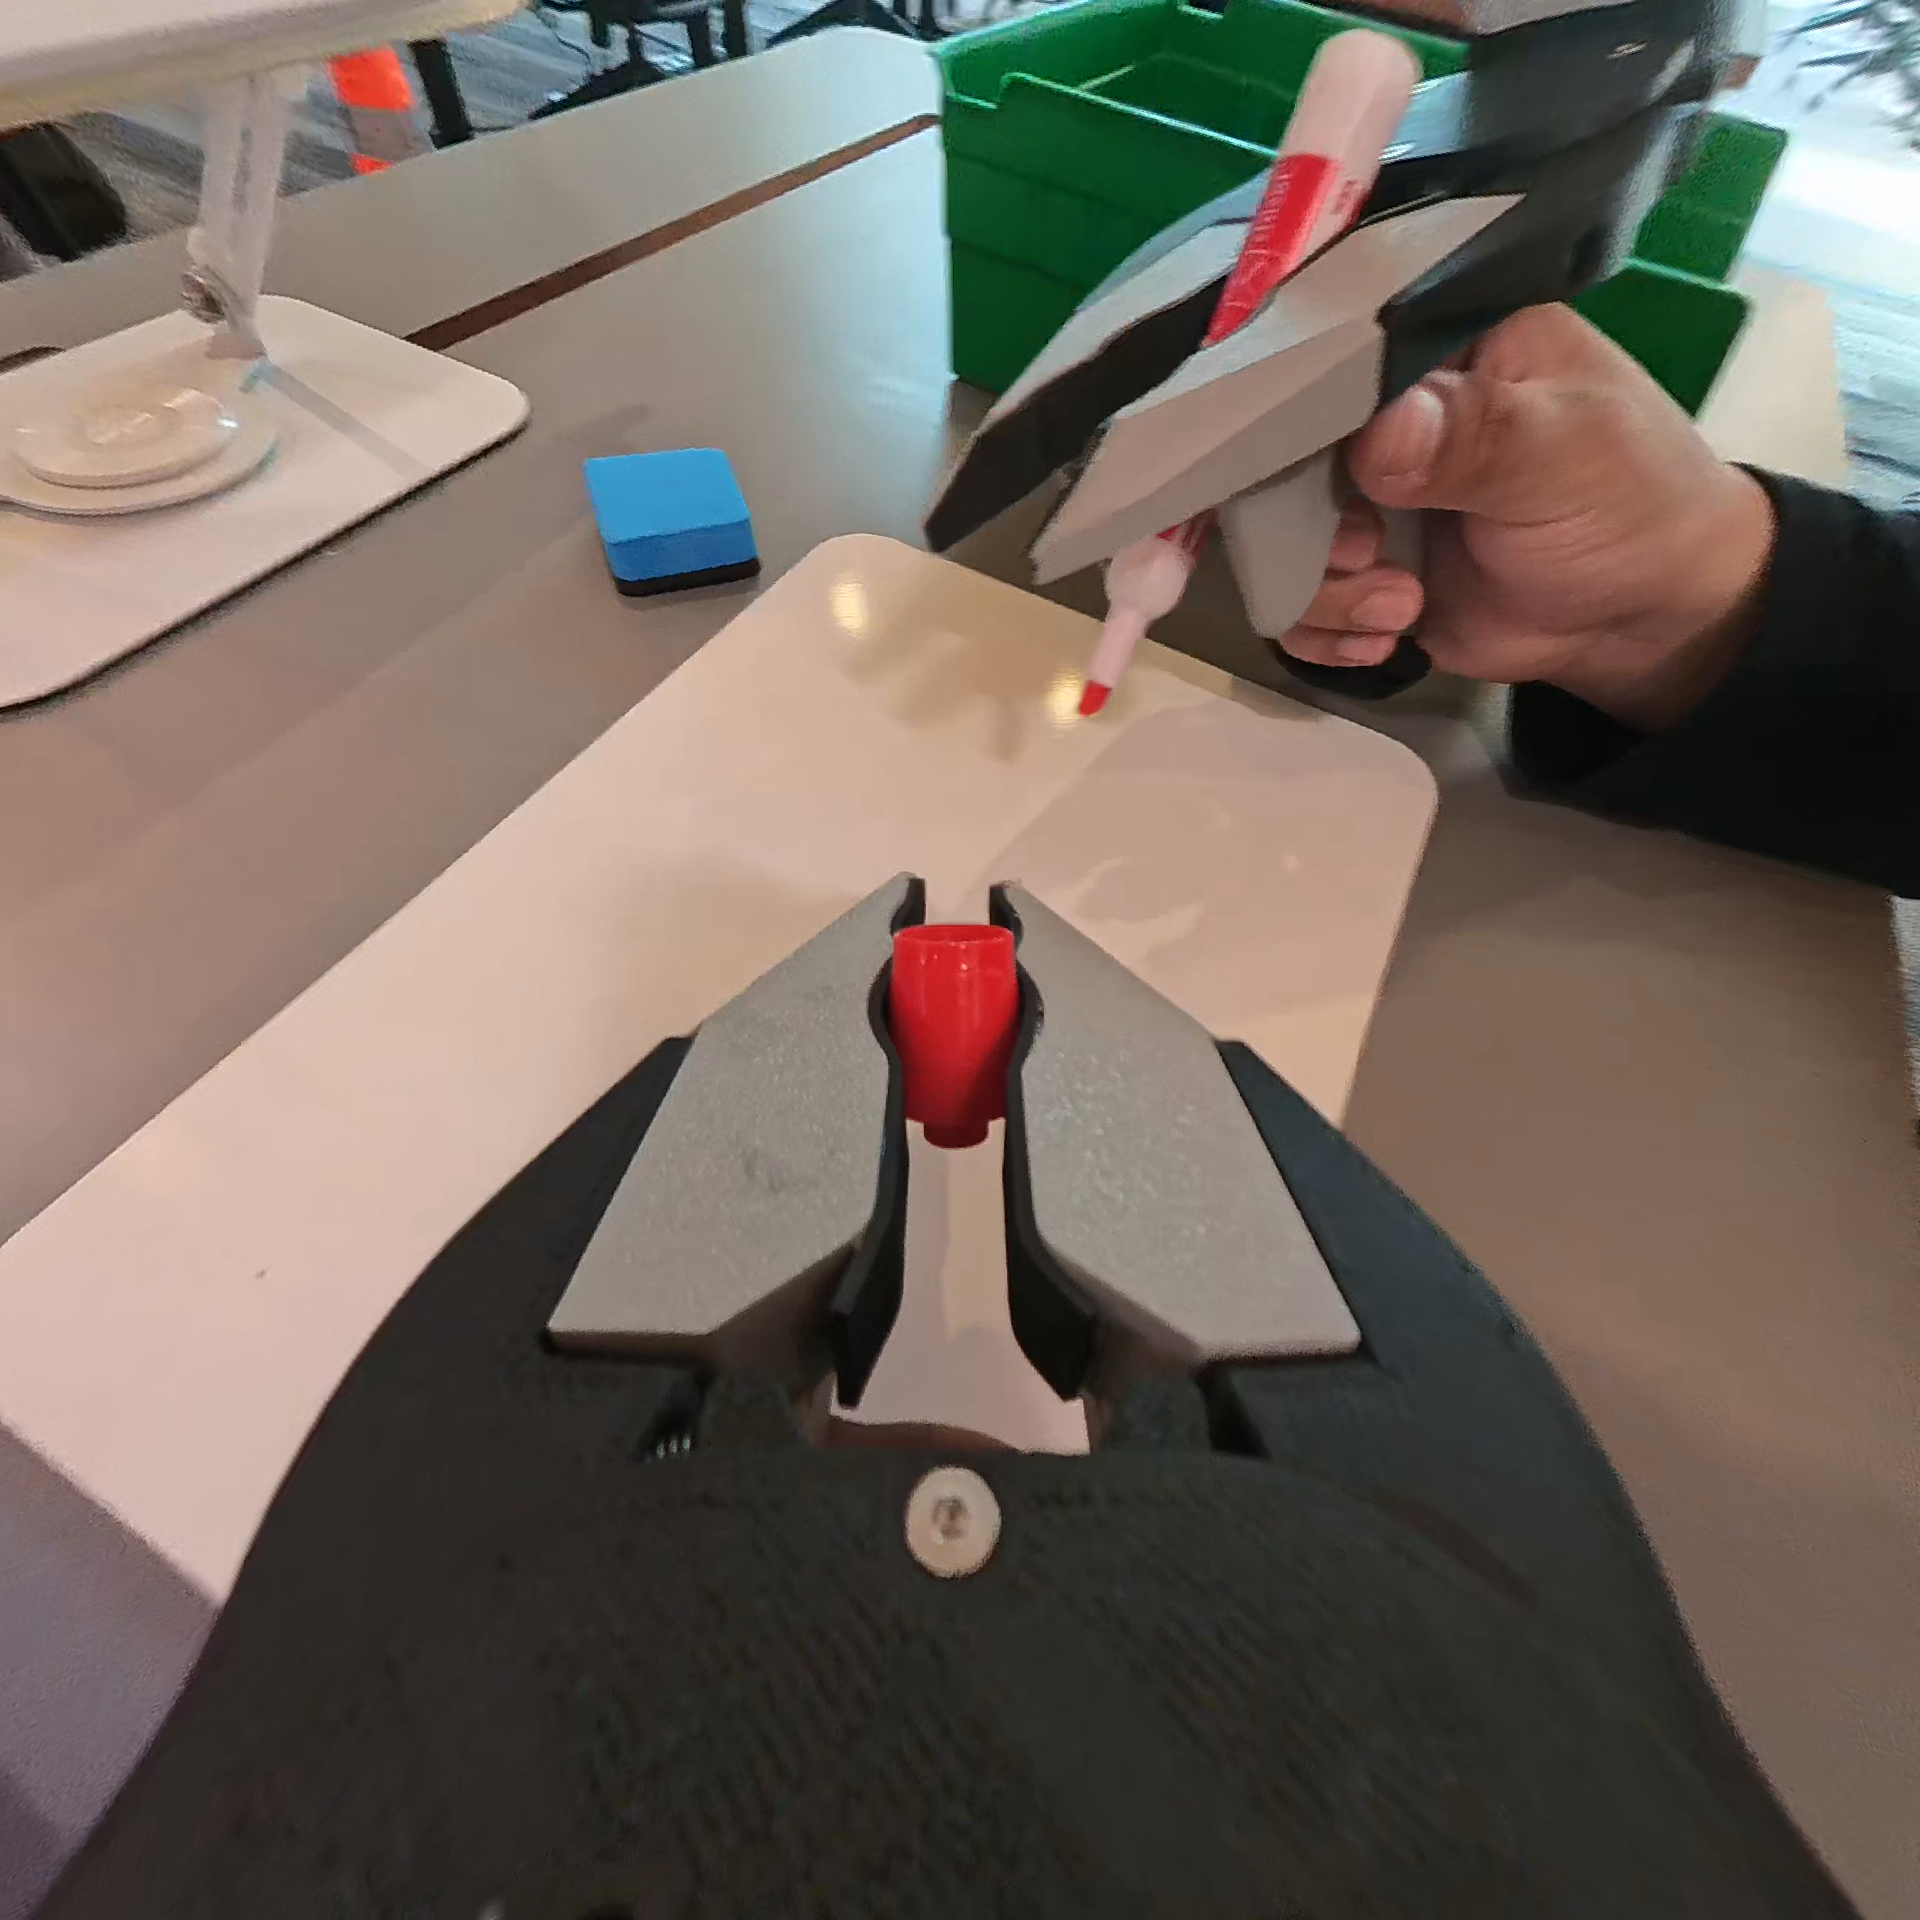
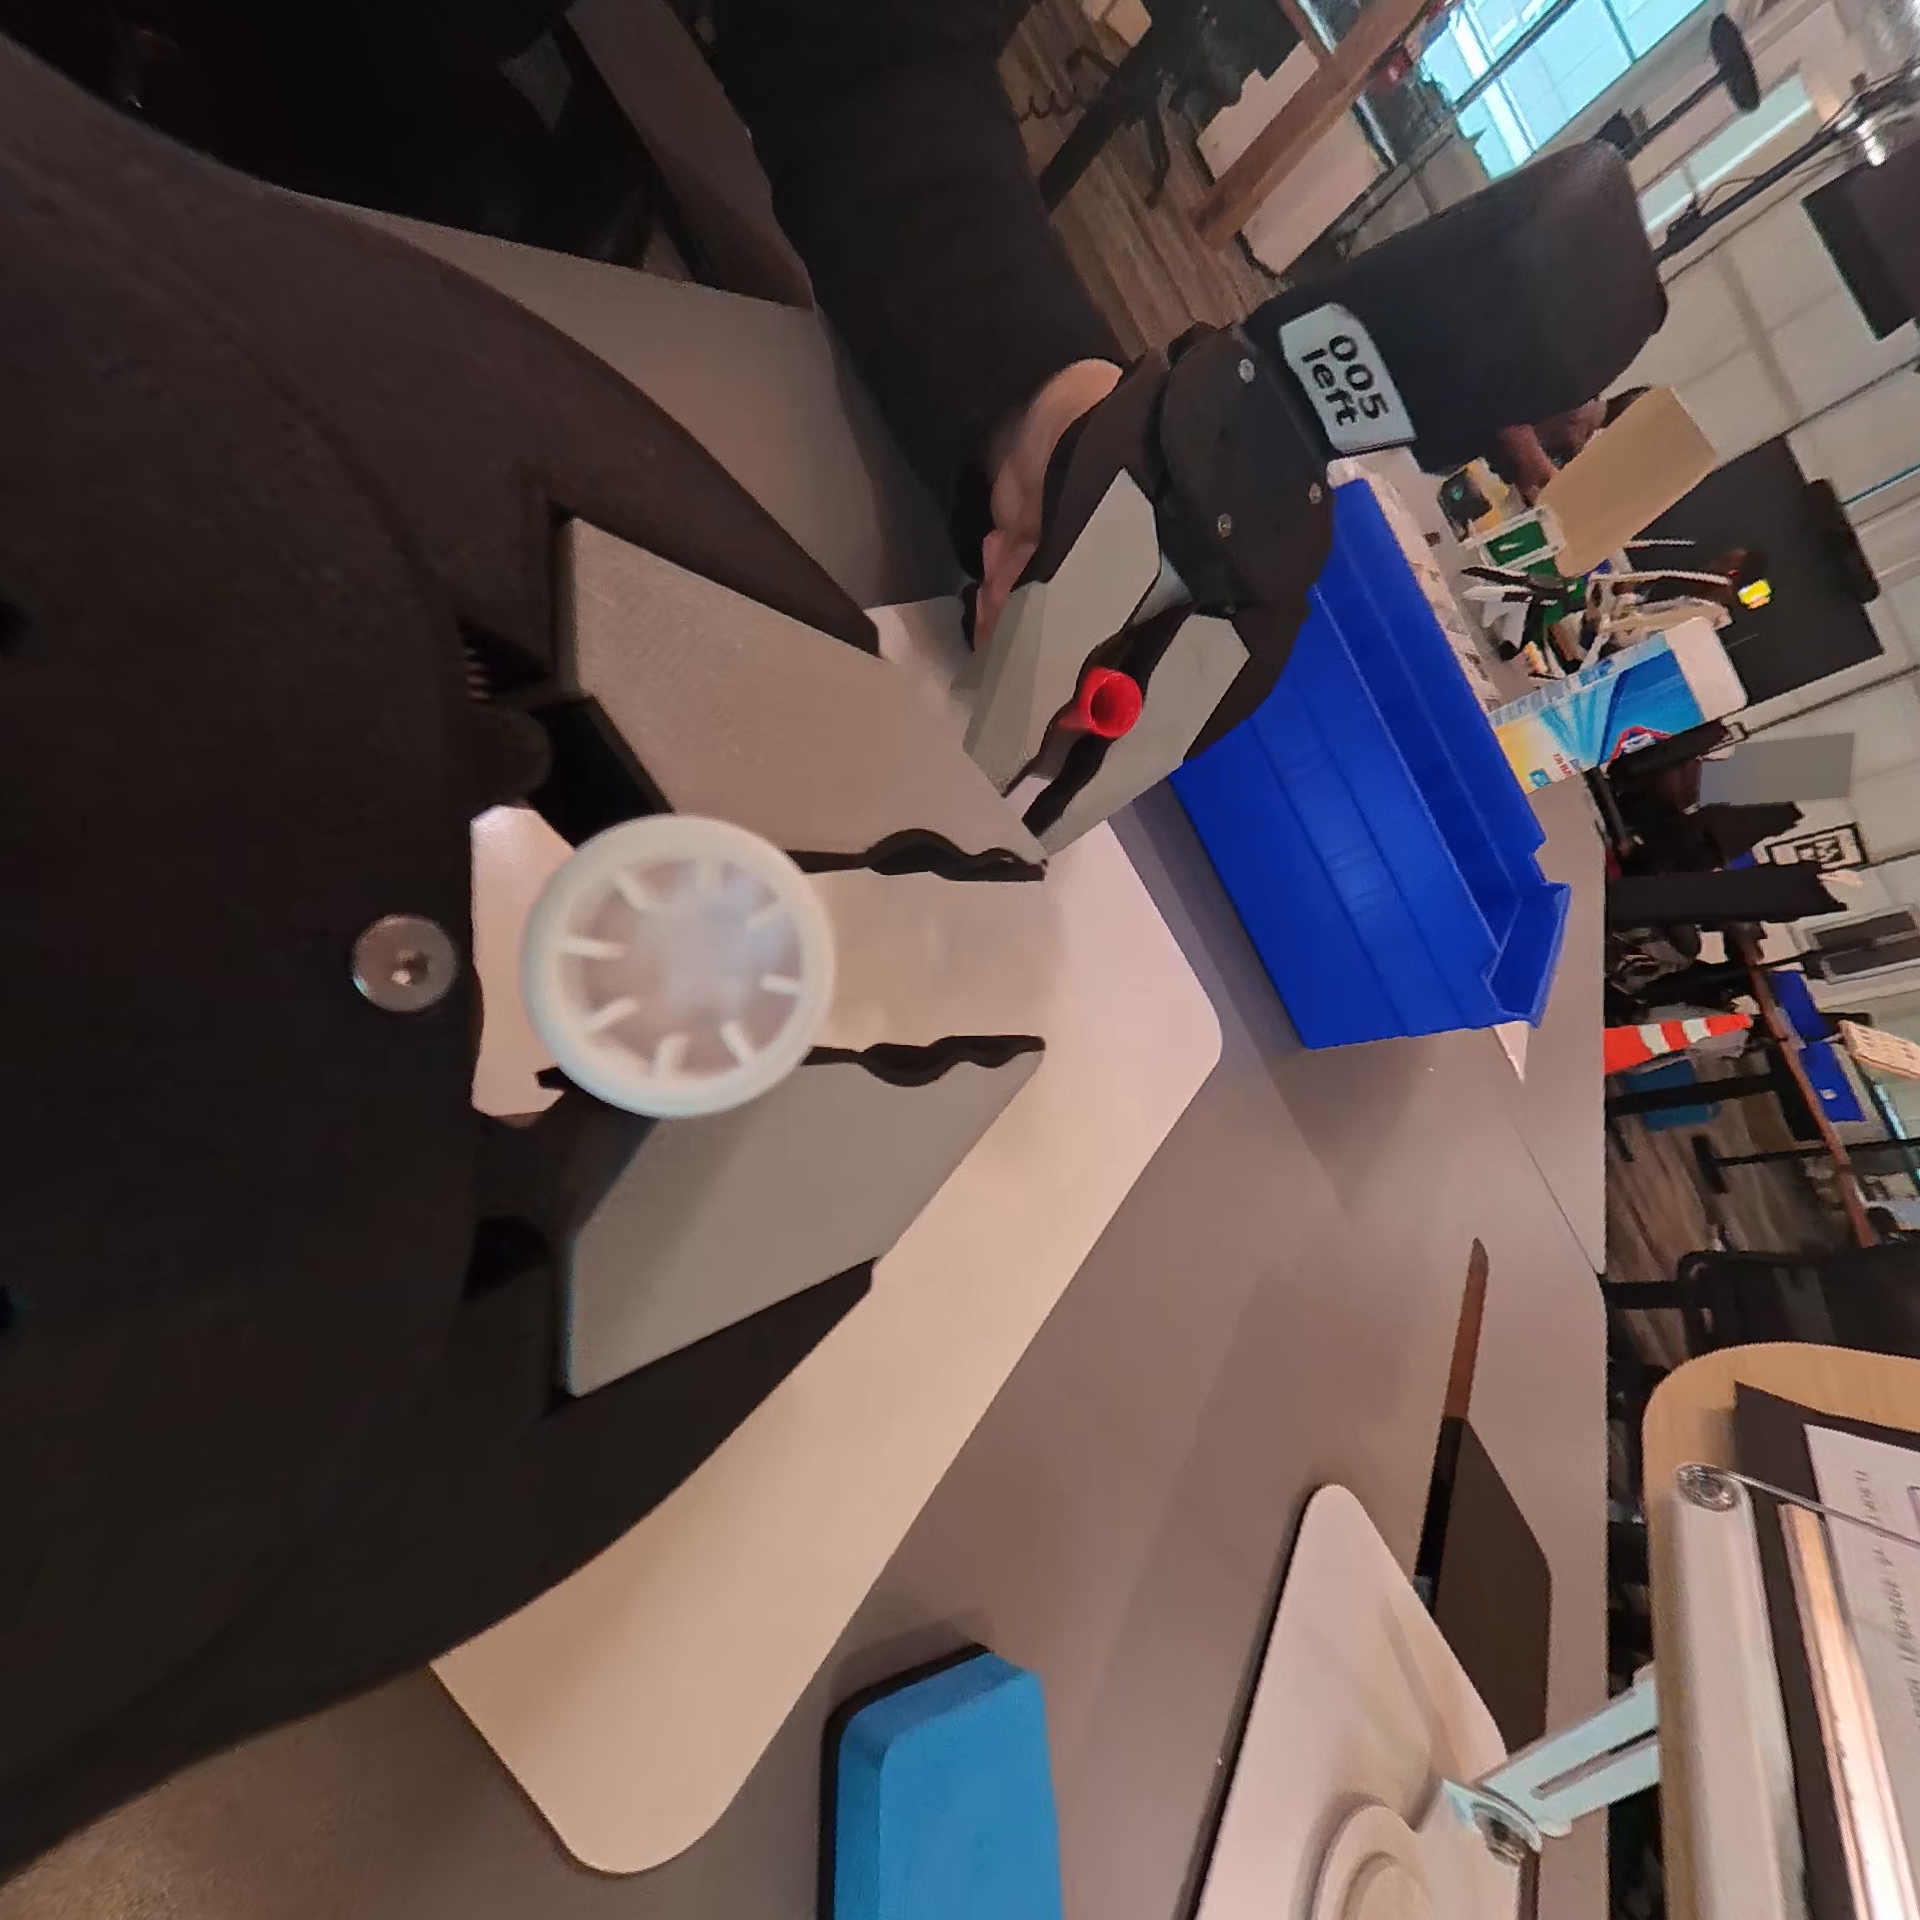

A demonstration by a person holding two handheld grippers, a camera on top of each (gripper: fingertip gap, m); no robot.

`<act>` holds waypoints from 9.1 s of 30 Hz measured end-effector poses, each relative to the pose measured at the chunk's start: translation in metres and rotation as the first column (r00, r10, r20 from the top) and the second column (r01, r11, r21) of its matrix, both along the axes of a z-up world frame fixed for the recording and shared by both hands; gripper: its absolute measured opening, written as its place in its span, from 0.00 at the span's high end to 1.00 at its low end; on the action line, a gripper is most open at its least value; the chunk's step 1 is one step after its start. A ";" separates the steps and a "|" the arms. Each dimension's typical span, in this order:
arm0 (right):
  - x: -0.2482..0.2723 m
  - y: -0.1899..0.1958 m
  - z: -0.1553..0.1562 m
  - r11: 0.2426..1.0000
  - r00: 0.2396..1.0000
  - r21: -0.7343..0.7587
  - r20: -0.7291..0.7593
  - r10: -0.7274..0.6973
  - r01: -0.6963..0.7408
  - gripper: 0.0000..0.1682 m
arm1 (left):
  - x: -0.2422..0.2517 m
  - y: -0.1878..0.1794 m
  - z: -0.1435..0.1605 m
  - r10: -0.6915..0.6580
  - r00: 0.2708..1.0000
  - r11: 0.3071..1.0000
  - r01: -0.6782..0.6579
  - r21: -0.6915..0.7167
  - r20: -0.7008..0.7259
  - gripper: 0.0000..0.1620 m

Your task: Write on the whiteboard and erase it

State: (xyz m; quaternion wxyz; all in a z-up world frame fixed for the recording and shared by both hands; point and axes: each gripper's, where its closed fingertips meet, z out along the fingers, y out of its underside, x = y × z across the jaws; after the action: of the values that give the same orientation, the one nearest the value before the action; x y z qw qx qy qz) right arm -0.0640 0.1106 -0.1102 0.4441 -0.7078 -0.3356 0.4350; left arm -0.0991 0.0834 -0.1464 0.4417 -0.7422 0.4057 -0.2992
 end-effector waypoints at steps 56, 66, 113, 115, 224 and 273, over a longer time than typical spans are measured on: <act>-0.045 -0.107 0.046 0.851 0.827 0.173 -0.204 0.523 -0.496 0.85 | 0.042 -0.089 0.044 -0.423 0.828 0.864 0.491 -0.110 0.368 0.94; -0.042 -0.094 0.035 0.878 0.860 0.096 -0.173 0.479 -0.470 0.80 | 0.038 -0.077 0.051 -0.363 0.846 0.895 0.433 -0.105 0.391 0.95; -0.047 -0.114 0.077 0.862 0.790 0.241 -0.347 0.505 -0.446 0.83 | 0.064 -0.102 0.027 -0.456 0.823 0.844 0.520 -0.128 0.339 0.94; -0.049 -0.115 0.077 0.862 0.789 0.245 -0.350 0.506 -0.444 0.83 | 0.065 -0.102 0.028 -0.456 0.821 0.846 0.520 -0.118 0.343 0.94; -0.039 -0.048 -0.018 0.965 0.956 -0.049 0.133 0.261 -0.257 0.83 | -0.058 0.048 0.000 0.243 0.969 0.970 -0.242 0.032 -0.030 0.94; -0.079 -0.038 -0.037 0.947 0.910 -0.109 0.263 0.321 -0.302 0.83 | -0.069 0.042 -0.013 0.164 0.986 0.973 -0.166 -0.163 -0.022 0.94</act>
State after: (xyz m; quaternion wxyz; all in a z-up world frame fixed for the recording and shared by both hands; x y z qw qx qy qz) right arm -0.1429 0.0724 -0.1472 0.2942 -0.7132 -0.4886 0.4076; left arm -0.1684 0.1254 -0.1590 0.4007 -0.8084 0.3186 -0.2905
